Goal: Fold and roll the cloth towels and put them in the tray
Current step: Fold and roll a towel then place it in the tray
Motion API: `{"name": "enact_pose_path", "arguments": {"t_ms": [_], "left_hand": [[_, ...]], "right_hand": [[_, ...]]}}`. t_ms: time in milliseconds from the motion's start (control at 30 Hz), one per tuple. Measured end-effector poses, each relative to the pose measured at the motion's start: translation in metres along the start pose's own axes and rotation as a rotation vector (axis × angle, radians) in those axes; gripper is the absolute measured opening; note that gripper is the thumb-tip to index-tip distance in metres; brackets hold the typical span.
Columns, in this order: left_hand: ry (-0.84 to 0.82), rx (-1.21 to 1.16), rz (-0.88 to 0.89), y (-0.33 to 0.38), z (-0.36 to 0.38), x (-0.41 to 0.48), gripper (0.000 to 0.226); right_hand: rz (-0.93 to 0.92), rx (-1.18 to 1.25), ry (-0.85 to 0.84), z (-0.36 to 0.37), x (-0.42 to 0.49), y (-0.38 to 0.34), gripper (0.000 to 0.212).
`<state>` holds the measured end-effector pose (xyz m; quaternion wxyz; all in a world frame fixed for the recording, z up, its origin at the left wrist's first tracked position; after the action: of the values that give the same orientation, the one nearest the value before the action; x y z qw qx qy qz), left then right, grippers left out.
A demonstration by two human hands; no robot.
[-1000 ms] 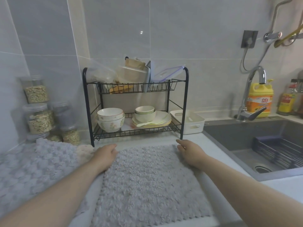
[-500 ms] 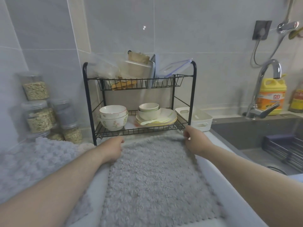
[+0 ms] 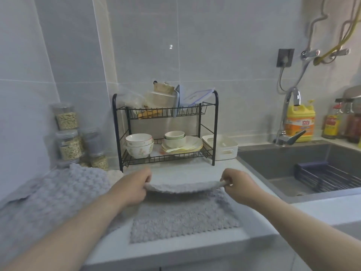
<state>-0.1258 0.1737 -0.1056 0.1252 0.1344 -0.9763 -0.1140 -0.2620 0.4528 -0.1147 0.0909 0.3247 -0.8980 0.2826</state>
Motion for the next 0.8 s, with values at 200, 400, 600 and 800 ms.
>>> {"name": "enact_pose_path", "arguments": {"t_ms": [200,400,600,800], "left_hand": [[-0.119,0.09,0.075,0.006,0.036,-0.061,0.028],[-0.178,0.091,0.071,0.016,0.039,-0.085,0.024],[-0.017,0.297,0.176,0.03,0.041,-0.099,0.031],[-0.107,0.189,0.084,0.02,0.041,-0.093,0.027]], "right_hand": [[-0.044,-0.134,-0.165,0.011,-0.059,0.004,0.021],[-0.183,-0.238,-0.192,0.022,-0.074,-0.004,0.021],[-0.212,-0.241,-0.221,0.023,-0.074,-0.006,0.027],[-0.256,-0.228,-0.294,0.026,-0.08,-0.004,0.012]]}}
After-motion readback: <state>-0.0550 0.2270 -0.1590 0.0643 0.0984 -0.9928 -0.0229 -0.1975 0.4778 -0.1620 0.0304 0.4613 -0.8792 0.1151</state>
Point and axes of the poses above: each hand's wrist, its own x-axis towards the middle knuckle, its own z-axis out of the palm, y = z × x, the point moved 5 cm from there along x, towards the middle knuckle, and after that the axes turned 3 degrees about -z, right-handed, at the moved point
